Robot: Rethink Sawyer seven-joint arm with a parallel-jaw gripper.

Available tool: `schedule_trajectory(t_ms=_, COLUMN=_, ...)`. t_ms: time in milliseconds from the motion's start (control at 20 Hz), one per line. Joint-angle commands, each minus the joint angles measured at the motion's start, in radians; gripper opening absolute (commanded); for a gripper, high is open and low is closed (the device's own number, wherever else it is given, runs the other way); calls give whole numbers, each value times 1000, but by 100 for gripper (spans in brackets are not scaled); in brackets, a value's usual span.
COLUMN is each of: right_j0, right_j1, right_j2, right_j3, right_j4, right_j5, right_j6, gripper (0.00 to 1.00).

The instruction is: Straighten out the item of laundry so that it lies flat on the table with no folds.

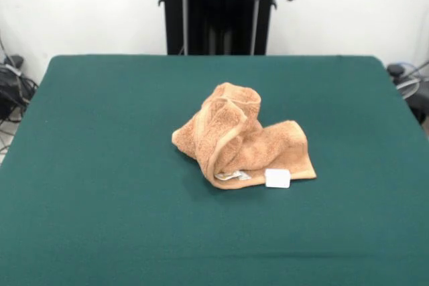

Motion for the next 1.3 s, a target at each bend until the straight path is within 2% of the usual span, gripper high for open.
schedule_trajectory(t_ms=50, right_j0=-83, right_j1=112, right_j2=224, right_j3=129, right_j4=-89, right_j5=-100, right_j6=-13, gripper=100)
schedule_trajectory(t_ms=200, right_j0=-113, right_j1=112, right_j2=260, right_j3=163, right_j4=-138, right_j5=-153, right_j6=14, gripper=100)
schedule_trajectory(t_ms=350, right_j0=-121, right_j1=53, right_j2=277, right_j3=210, right_j4=-159, right_j5=-155, right_j6=47, gripper=100)
schedule_trajectory(t_ms=450, right_j0=-142, right_j1=-14, right_j2=310, right_j3=258, right_j4=-142, right_j5=-146, right_j6=79, gripper=100)
schedule_trajectory(t_ms=550, right_j0=-175, right_j1=-129, right_j2=372, right_j3=314, right_j4=-80, right_j5=-97, right_j6=71, gripper=100)
schedule_trajectory(t_ms=600, right_j0=-183, right_j1=-196, right_j2=391, right_j3=339, right_j4=-20, right_j5=-54, right_j6=43, gripper=100)
schedule_trajectory(t_ms=650, right_j0=-177, right_j1=-255, right_j2=384, right_j3=358, right_j4=46, right_j5=2, right_j6=-11, gripper=100)
schedule_trajectory(t_ms=750, right_j0=-153, right_j1=-320, right_j2=330, right_j3=365, right_j4=97, right_j5=98, right_j6=-95, gripper=100)
schedule_trajectory(t_ms=900, right_j0=-155, right_j1=-318, right_j2=316, right_j3=375, right_j4=57, right_j5=74, right_j6=-90, gripper=100)
schedule_trajectory(t_ms=1050, right_j0=-143, right_j1=-268, right_j2=321, right_j3=352, right_j4=-10, right_j5=17, right_j6=-20, gripper=100)
schedule_trajectory(t_ms=1200, right_j0=-138, right_j1=-251, right_j2=338, right_j3=348, right_j4=-12, right_j5=-5, right_j6=-1, gripper=100)
schedule_trajectory(t_ms=1300, right_j0=-105, right_j1=-225, right_j2=285, right_j3=313, right_j4=-78, right_j5=3, right_j6=43, gripper=100)
